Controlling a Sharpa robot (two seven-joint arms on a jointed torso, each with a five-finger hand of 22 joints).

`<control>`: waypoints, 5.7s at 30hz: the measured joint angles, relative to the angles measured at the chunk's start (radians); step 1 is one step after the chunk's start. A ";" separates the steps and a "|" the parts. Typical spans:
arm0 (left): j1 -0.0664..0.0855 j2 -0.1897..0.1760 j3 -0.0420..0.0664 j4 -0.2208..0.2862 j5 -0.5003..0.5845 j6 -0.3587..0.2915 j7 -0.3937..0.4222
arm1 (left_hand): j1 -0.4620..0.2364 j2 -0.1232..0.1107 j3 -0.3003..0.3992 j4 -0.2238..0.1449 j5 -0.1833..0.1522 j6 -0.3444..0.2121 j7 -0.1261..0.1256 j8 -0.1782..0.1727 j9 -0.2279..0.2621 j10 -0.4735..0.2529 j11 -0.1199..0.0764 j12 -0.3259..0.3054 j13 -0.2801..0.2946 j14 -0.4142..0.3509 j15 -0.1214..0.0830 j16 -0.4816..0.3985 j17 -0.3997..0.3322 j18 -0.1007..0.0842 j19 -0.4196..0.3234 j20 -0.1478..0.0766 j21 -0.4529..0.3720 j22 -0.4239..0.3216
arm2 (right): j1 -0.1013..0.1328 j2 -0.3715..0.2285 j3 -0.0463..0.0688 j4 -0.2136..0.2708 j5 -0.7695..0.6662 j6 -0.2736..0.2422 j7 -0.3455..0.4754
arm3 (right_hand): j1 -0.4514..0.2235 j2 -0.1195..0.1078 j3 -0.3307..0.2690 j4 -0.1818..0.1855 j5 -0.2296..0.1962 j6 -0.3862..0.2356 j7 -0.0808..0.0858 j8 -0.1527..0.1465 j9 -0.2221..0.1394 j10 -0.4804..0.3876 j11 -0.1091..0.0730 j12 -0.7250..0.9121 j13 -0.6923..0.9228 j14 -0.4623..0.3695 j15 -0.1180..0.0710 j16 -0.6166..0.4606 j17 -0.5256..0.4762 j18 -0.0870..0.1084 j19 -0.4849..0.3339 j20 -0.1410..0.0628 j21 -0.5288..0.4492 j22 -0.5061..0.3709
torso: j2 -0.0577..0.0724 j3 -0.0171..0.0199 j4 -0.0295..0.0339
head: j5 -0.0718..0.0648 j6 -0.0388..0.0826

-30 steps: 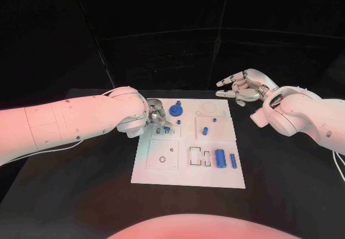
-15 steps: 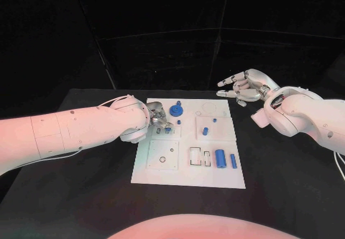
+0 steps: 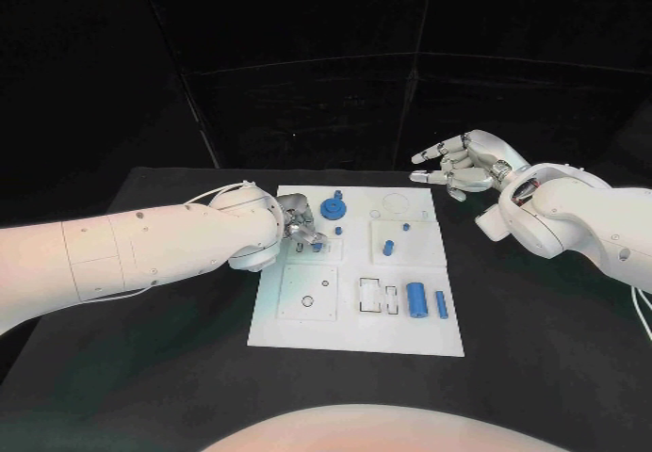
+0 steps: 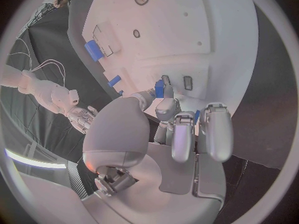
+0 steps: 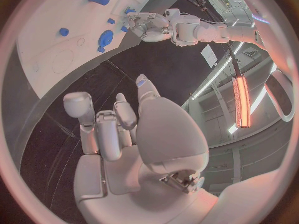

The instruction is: Assemble the parts on the task board

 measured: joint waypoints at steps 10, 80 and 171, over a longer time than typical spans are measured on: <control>0.000 0.001 0.000 -0.004 -0.005 0.026 -0.015 | 0.001 0.001 0.004 0.004 -0.003 -0.002 0.002 0.003 0.000 0.000 0.000 0.000 -0.002 0.000 0.000 0.000 0.000 0.000 0.000 0.000 0.000 0.000 | 0.000 0.001 0.000 -0.001 0.000 0.001 0.001 | 0.000 0.000 -0.003 0.003 0.000 0.000 0.000 0.000 0.000 0.000 0.000 0.000 0.000 0.000 0.000 0.000 0.000 0.000 0.000 0.000 0.000 0.000 | 0.000 -0.0002 0.0000 | 0.000 0.000; 0.003 0.058 0.002 -0.079 -0.012 0.119 -0.049 | -0.234 -0.035 0.012 -0.035 0.002 0.056 -0.039 0.046 0.064 0.026 -0.023 0.026 0.019 0.000 -0.014 0.000 0.000 0.000 0.000 -0.014 0.013 0.000 | 0.000 0.008 0.000 -0.002 0.000 0.009 0.002 | -0.005 0.005 -0.013 0.007 0.000 0.000 0.000 0.000 -0.001 0.000 0.000 0.000 -0.004 0.000 0.000 0.000 0.000 0.016 0.000 0.000 -0.004 -0.006 | 0.000 0.0008 -0.0004 | -0.006 -0.012; 0.086 0.193 0.038 -0.457 0.028 0.391 -0.021 | -0.108 0.112 -0.537 0.087 0.001 0.011 0.028 -0.141 -0.142 -0.056 0.034 -0.030 -0.093 0.000 0.025 0.000 0.000 0.000 0.000 0.022 -0.019 0.000 | -0.001 0.035 0.000 -0.027 0.000 0.012 0.001 | -0.024 0.016 -0.036 0.030 0.004 0.000 0.000 0.000 -0.001 0.000 0.000 -0.004 -0.006 0.000 0.000 -0.005 0.000 0.016 0.000 0.000 -0.010 -0.012 | 0.000 -0.0010 0.0010 | 0.012 -0.009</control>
